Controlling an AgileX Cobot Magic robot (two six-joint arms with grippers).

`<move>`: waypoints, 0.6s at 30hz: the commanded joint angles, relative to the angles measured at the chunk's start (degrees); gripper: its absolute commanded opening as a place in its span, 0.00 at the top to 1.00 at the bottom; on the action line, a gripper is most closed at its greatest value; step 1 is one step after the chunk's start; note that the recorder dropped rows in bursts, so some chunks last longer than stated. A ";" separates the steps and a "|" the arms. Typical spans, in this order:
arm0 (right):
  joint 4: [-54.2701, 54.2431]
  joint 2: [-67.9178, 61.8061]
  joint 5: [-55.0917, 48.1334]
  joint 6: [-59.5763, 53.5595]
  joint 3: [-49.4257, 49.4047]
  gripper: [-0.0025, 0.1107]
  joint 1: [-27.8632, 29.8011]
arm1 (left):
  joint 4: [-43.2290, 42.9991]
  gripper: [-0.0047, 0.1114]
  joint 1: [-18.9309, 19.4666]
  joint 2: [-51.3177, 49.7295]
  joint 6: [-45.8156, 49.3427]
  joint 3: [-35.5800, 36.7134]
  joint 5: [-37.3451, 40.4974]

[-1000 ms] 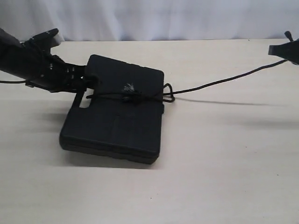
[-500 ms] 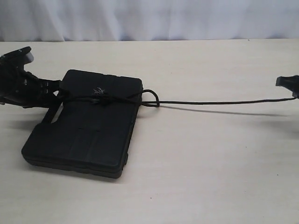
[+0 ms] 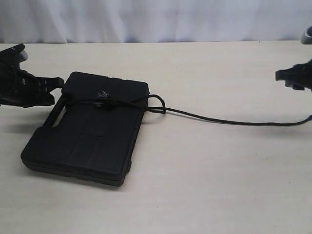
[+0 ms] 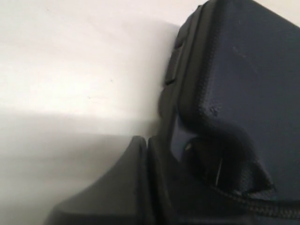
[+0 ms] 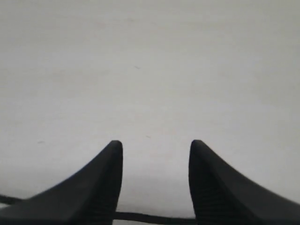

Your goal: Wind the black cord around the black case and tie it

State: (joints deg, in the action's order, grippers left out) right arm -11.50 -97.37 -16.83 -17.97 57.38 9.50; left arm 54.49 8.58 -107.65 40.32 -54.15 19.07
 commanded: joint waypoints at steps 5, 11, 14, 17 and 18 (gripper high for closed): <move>5.07 -3.37 -11.34 -10.97 10.88 0.60 -18.50 | 0.66 0.96 0.02 0.10 0.34 0.11 3.74; 14.36 -12.50 -15.58 -10.26 17.57 0.60 -26.58 | 0.25 0.96 0.02 0.10 5.27 -3.03 14.02; 13.53 -16.19 -15.47 -10.26 20.41 0.60 -28.36 | -1.03 0.96 0.02 0.10 6.28 -5.42 17.71; 14.39 -17.97 -12.75 -10.30 20.67 0.60 -28.97 | -8.09 0.96 0.02 0.10 4.47 -5.62 15.14; 14.28 -18.53 -12.00 -10.30 20.67 0.60 -28.97 | -12.61 0.96 0.02 0.10 4.34 -5.62 14.38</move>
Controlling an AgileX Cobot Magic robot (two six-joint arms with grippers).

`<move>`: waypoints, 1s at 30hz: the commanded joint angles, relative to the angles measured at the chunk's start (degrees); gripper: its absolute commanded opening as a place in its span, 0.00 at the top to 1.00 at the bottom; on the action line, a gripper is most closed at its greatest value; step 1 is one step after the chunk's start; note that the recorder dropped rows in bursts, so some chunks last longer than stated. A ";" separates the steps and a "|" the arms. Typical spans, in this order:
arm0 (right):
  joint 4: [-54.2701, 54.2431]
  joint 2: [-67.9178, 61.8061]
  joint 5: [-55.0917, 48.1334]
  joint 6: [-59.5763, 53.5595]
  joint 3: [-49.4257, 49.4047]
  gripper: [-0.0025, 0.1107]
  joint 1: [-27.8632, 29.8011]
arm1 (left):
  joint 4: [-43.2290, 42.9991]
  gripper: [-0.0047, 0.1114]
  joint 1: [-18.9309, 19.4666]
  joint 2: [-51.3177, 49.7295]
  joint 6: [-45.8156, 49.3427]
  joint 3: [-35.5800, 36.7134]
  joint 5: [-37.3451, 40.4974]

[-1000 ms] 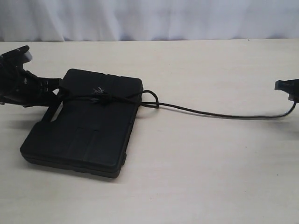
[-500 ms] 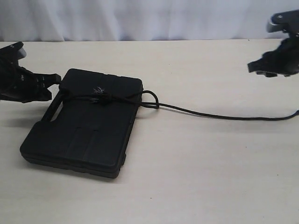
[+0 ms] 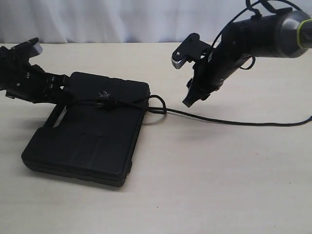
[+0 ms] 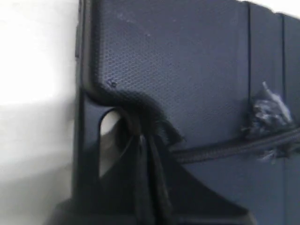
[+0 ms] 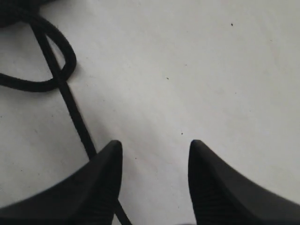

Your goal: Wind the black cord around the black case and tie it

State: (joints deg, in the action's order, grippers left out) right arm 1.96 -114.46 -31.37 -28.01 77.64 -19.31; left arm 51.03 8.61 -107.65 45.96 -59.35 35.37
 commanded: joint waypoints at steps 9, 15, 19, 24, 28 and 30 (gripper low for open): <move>0.82 -3.91 2.58 -1.20 0.30 0.60 -0.16 | -12.88 0.59 -2.39 -0.01 -1.18 -0.43 -0.72; 0.20 -4.03 2.72 -4.08 0.30 0.60 -0.16 | -17.90 0.59 -3.17 -2.81 -6.88 -0.43 -6.65; -0.15 -5.27 2.72 -8.20 0.30 0.60 -0.16 | -18.71 0.59 -3.27 -3.32 -7.50 -0.43 -6.93; -3.51 -7.70 2.94 -18.56 0.30 0.60 -0.16 | -17.32 0.64 -3.27 -3.84 -7.50 -0.43 -7.10; -11.20 -9.07 2.94 -30.68 0.30 0.60 -0.16 | -17.32 0.80 -3.27 -3.84 -7.39 -0.43 -7.47; -14.56 -9.06 3.14 -34.72 0.30 0.60 -0.16 | -17.32 0.85 -3.27 -3.84 -7.39 -0.43 -7.47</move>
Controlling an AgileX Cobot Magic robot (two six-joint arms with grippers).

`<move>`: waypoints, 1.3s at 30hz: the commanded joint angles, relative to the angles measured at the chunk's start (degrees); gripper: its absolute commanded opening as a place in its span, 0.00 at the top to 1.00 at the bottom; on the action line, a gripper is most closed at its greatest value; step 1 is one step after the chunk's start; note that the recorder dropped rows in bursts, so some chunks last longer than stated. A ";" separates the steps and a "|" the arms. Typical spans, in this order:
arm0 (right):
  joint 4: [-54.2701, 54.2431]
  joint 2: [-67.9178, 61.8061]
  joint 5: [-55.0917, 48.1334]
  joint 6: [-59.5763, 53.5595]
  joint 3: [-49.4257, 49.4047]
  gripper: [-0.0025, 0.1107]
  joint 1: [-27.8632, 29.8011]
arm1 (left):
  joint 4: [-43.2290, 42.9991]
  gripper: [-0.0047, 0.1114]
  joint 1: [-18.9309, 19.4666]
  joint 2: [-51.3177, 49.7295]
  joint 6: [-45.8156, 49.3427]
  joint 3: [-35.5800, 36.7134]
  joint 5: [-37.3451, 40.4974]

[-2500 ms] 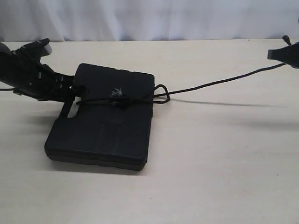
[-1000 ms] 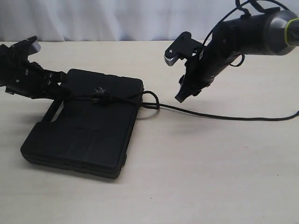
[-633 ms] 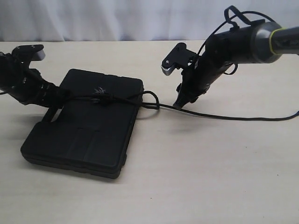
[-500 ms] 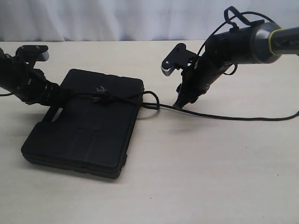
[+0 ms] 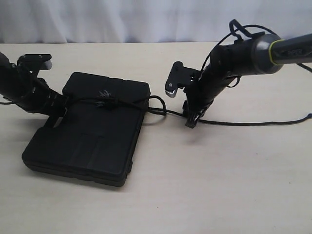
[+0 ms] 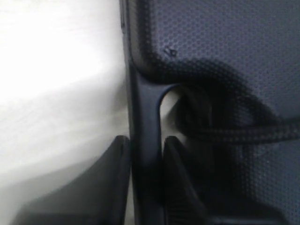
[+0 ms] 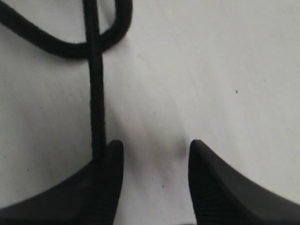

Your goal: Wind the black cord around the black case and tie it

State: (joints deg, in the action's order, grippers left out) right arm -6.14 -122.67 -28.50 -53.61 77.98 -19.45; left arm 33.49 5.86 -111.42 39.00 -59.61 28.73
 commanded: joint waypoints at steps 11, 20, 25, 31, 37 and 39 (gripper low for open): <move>-9.85 5.33 -2.42 -10.69 -0.03 0.60 -0.03 | 0.21 0.86 -0.53 -0.06 -0.42 -0.16 -0.83; -10.03 1.53 -3.66 -11.91 -0.77 0.63 -1.51 | 0.45 0.86 -0.53 -0.06 -0.42 -0.16 -0.55; -10.03 -0.08 -1.37 -11.35 -0.77 0.66 -1.51 | 1.55 0.86 -0.53 -0.06 -0.42 -0.16 -1.33; -10.03 -0.08 -5.79 -11.92 -0.77 0.94 -2.40 | 11.95 0.86 -0.53 -0.06 -0.42 -0.16 -3.40; -6.02 1.73 -13.07 -10.47 -1.09 0.94 -4.63 | 13.05 0.87 -0.53 -0.06 -4.60 0.17 -7.58; -3.56 3.09 -13.29 -8.32 -1.97 0.94 -4.99 | 13.05 0.92 -0.53 -0.06 -4.53 0.17 -8.09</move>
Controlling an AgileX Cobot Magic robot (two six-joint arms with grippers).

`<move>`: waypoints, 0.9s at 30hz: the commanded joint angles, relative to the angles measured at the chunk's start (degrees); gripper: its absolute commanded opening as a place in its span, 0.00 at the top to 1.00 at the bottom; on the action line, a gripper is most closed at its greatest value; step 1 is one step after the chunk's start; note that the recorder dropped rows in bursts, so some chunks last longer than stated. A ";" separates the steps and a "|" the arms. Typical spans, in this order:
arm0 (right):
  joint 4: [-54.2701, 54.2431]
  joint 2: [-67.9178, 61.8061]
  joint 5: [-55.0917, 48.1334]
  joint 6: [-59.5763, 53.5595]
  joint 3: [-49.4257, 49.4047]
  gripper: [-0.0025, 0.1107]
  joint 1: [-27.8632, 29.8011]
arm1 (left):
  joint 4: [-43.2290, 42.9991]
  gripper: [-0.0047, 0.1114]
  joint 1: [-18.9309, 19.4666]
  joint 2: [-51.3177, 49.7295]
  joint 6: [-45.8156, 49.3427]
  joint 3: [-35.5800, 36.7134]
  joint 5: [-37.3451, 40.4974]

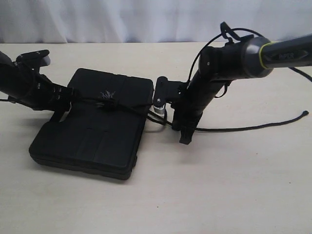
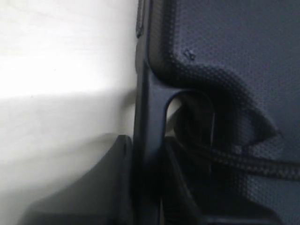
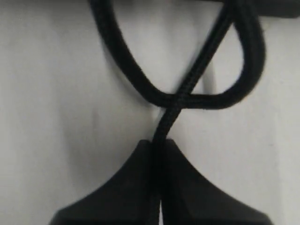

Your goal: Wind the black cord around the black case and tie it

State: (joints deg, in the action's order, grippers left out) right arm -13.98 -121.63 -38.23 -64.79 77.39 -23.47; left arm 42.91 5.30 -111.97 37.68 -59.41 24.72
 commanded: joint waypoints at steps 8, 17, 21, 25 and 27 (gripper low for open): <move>19.00 6.86 -3.44 14.86 -6.21 0.94 1.18 | 3.23 0.96 0.13 0.48 -3.22 -0.03 -4.78; 21.53 7.26 -0.21 23.26 -7.73 0.94 8.76 | 3.23 0.96 0.13 0.48 -3.45 -0.03 -4.92; 21.53 7.26 1.69 27.38 -7.73 0.94 11.69 | 3.33 0.96 0.13 0.48 -4.01 -0.03 -5.53; 24.02 7.15 1.77 31.44 -7.83 0.94 13.37 | 3.66 0.96 0.13 1.10 -5.00 -0.03 -6.29; 25.72 7.02 2.65 33.51 -8.45 0.94 13.62 | 4.46 0.96 0.13 1.84 -5.00 -0.03 -6.60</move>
State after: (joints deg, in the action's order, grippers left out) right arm 3.73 -114.91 -33.42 -34.74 69.91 -12.74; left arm 47.24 3.79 -112.06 34.55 -59.15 25.58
